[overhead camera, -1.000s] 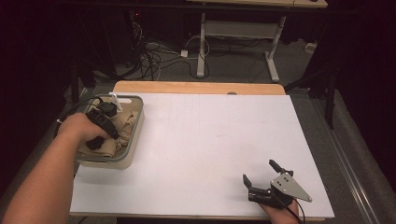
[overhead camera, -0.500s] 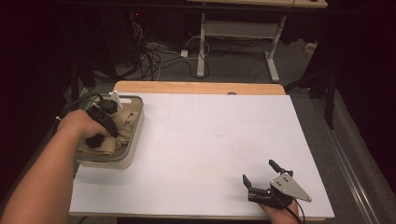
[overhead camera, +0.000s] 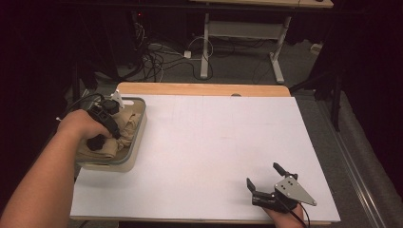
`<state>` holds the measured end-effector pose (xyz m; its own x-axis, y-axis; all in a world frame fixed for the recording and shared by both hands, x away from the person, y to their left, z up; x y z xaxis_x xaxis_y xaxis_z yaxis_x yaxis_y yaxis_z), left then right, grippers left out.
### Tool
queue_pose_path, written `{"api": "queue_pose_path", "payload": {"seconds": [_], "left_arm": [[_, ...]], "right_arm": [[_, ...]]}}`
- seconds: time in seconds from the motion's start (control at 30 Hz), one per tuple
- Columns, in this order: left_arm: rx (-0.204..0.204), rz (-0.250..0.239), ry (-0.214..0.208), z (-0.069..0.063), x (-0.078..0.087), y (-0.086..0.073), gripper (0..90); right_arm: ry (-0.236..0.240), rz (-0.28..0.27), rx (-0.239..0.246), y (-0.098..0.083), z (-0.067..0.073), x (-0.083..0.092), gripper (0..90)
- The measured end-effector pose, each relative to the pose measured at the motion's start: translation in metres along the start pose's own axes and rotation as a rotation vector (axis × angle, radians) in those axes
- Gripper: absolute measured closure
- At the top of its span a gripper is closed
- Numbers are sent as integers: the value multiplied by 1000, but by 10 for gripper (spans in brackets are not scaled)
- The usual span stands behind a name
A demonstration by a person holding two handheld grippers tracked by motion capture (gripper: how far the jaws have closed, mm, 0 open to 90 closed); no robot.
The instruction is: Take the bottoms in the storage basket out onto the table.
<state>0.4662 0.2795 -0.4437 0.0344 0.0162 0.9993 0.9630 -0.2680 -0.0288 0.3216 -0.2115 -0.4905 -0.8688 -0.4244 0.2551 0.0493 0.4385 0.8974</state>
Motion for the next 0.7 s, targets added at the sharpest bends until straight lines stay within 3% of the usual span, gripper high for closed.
{"api": "queue_pose_path", "payload": {"seconds": [0.7], "left_arm": [[14,1,0,-6,18,-2,542]], "right_arm": [[0,0,1,0,1,0,5]]}}
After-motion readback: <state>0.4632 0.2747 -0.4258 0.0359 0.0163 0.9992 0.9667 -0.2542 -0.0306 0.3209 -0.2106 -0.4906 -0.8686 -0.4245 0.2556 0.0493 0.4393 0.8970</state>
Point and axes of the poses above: each handheld gripper's, and its own axes: x roughly backward along the jaws, y roughly out of its top, z roughly to its left, the point moved 7 cm from there along -x, roughly forward along the jaws, and after that the axes turned 15 degrees about x, right-handed, at the moved point
